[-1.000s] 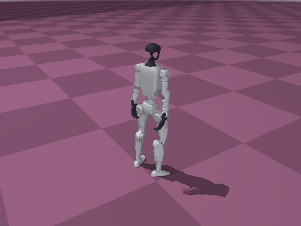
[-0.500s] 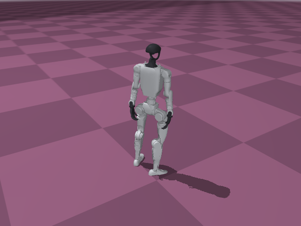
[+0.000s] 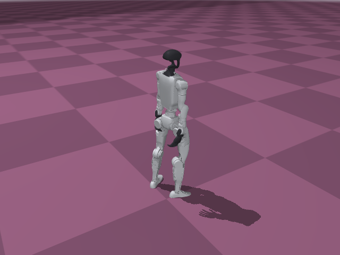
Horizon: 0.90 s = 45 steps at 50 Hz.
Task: In place motions
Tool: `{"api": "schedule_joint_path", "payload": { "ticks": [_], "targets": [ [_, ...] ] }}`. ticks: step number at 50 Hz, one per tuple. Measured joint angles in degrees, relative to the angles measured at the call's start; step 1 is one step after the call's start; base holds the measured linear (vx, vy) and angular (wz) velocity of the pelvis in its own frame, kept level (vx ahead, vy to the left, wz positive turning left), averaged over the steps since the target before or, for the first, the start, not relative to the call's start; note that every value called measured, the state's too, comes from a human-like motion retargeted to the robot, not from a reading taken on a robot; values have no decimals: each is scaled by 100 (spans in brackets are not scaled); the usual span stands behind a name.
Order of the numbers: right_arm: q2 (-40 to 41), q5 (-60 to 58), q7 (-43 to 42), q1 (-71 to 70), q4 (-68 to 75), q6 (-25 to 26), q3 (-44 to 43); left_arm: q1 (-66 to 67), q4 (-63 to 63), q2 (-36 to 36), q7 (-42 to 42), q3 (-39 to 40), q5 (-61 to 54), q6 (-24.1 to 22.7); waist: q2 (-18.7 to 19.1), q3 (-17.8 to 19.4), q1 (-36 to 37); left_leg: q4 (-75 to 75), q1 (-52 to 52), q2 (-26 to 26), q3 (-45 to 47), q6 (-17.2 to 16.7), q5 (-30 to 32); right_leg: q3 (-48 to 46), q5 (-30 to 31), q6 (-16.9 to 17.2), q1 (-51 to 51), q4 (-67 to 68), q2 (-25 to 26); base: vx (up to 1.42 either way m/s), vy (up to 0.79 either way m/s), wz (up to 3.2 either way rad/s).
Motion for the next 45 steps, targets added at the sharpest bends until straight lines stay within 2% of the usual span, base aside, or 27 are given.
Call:
{"api": "schedule_joint_path", "payload": {
  "ticks": [10, 17, 25, 32, 38, 42, 45],
  "targets": [
    [49, -52, 225, 13, 34, -6, 58, -42, -334, -51, -302, -172, 399, -73, 23, 77, -67, -41, 148, -18, 280, 13, -38, 278, 80, -129, -74, -62, 138, -2, -3, -26],
    [-4, -167, 189, 38, -45, -11, 56, 248, -571, -23, -303, 41, 602, -122, 57, 112, 45, -11, 72, -33, 149, 50, 0, 201, 102, 5, -51, -20, -3, 2, 5, 10],
    [-167, 65, 132, 113, 254, 30, -84, 517, -510, 37, -182, 342, 480, -26, -2, 94, 462, 180, -426, -254, -615, 93, 153, -655, -154, 171, 316, -41, -276, 8, 29, 96],
    [-305, 236, 98, 234, 610, 129, -149, 550, -494, 128, -24, 450, 350, 38, -51, 92, 1159, 307, -1065, -584, -1530, -37, 541, -1715, -574, 371, 840, 104, -463, -11, 49, 188],
    [-332, 91, 4, 433, 365, 124, -239, 590, -656, 151, 554, 521, 141, -44, -87, 49, 1856, 227, -1461, -917, -2325, -385, 950, -2653, -873, 492, 1248, 355, -388, -35, 45, 246],
    [-362, 62, -61, 487, 144, 77, -330, 671, -534, 107, 1047, 625, -207, -148, -220, 181, 2527, 157, -1509, -1153, -2626, -710, 1183, -3221, -990, 601, 1583, 440, -292, -45, 25, 205],
    [-451, 96, -76, 447, 38, 134, -427, 699, -226, 51, 1200, 827, -340, 32, -331, 387, 3208, 110, -1387, -1445, -2676, -727, 1292, -3508, -998, 727, 1853, 560, -426, -45, 22, 136]
  ]
}}
